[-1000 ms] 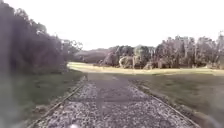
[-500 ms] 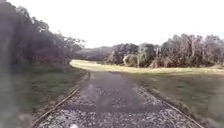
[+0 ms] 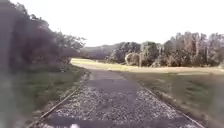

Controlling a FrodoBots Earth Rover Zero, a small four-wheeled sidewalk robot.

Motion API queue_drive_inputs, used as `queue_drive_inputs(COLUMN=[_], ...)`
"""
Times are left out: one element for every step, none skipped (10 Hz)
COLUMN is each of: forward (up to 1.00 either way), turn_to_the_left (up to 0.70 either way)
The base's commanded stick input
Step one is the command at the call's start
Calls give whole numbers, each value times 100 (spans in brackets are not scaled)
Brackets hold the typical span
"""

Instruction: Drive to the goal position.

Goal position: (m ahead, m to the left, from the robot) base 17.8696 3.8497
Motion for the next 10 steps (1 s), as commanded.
queue_drive_inputs(forward=[85,85,85,85,85,85,85,85,85,85], turn_to_the_left=[0,0,0,0,0,0,0,0,0,0])
